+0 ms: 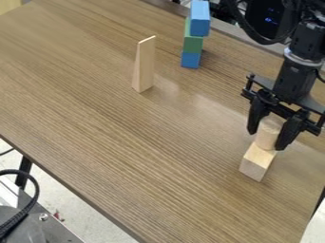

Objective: Put the white cylinder on top of the white rectangle

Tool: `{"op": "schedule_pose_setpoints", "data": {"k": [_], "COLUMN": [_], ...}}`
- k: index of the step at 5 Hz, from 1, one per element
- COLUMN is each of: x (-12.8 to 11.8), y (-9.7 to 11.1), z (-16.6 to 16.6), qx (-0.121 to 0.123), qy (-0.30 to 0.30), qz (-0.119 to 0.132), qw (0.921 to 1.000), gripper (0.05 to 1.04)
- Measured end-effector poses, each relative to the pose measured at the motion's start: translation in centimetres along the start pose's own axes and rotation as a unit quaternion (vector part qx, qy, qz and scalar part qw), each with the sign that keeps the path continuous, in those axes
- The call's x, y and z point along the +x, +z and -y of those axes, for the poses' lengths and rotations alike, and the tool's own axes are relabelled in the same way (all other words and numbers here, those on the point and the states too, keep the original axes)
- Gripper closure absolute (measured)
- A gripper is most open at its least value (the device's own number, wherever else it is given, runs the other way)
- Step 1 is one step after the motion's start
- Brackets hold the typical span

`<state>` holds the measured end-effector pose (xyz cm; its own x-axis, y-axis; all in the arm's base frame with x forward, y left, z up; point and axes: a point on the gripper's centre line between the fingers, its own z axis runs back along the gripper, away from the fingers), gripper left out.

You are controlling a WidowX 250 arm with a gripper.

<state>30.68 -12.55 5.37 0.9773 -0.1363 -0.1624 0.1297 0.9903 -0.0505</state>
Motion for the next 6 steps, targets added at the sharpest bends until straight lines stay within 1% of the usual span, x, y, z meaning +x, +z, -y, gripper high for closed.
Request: {"op": "schedule_pose_setpoints", "data": {"k": [1, 2, 3, 4, 5, 6], "x": [0.1, 0.0, -0.3, -0.3, -0.8, -0.6], "y": [0.0, -0.1, -0.4, -0.5, 1.3, 2.2], "z": [-0.1, -0.1, -0.1, -0.1, -0.1, 0.0], "qx": [0.002, 0.008, 0.011, 0.010, 0.006, 0.002], "qy": [0.002, 0.005, 0.005, 0.005, 0.003, 0.004], "qz": [0.004, 0.001, -0.004, -0.003, 0.021, 0.033], "qw": [1.0000, 1.0000, 0.9999, 0.9999, 0.9998, 0.9995], "gripper": [0.471, 0.175, 0.079, 0.083, 0.083, 0.083]}}
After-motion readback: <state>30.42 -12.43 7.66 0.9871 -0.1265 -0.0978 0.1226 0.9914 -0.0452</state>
